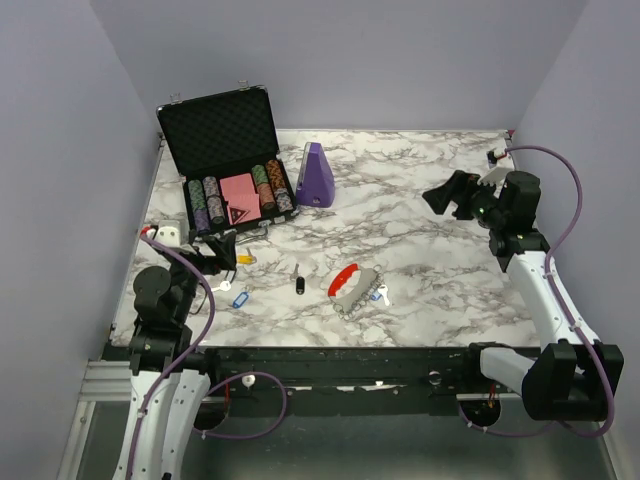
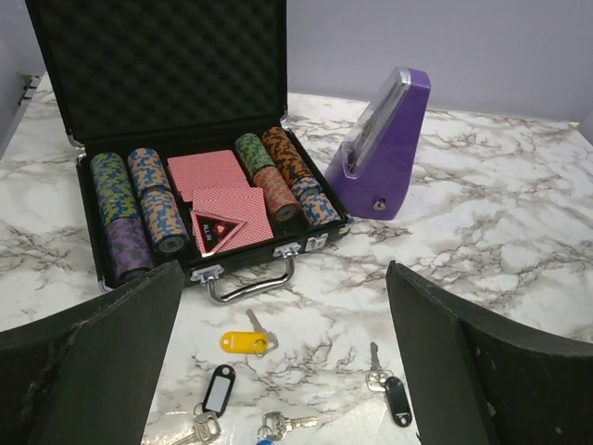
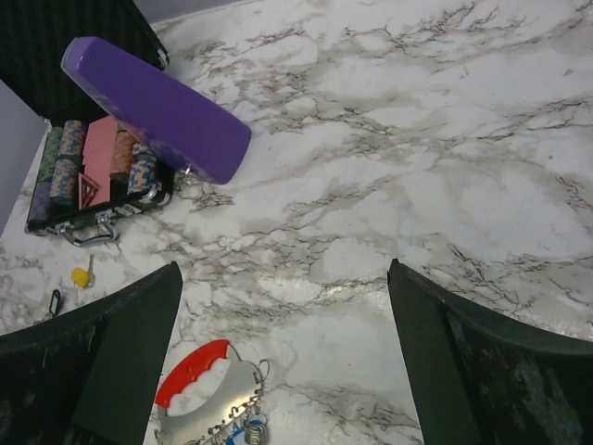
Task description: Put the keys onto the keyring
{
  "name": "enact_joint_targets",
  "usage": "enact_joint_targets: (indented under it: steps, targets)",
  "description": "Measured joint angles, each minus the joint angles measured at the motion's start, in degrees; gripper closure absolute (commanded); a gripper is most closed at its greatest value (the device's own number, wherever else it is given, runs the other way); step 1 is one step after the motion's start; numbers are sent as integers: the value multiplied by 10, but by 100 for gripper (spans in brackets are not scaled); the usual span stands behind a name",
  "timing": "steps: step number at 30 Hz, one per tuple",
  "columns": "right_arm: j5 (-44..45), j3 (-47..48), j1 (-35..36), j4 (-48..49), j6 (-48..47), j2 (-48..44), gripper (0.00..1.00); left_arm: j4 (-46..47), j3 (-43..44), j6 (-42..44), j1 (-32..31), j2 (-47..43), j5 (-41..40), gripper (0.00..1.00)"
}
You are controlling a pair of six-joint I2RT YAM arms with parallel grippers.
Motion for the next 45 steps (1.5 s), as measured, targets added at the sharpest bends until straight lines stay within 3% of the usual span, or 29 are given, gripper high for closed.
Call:
enact_joint_targets:
  steps: [6,13,18,27,33,45]
  targets:
    - [-24,1,-3,-1,-7,0,0,-2,5,-13,0,24,50,1]
    - [-223,-15,-4,11,-83,5,0,-9,29,-64,0,99,143,1]
    - [-283,-23,-3,2,-129,18,0,-22,42,-108,-17,144,191,1]
    - [-306,-26,-3,-21,-203,31,0,-76,94,-121,-182,226,152,1]
    - [-338,-34,-3,-39,-238,38,0,-116,155,-60,-195,244,128,1]
    - [-368,-31,31,-154,-377,80,0,-89,133,-4,-195,218,133,1]
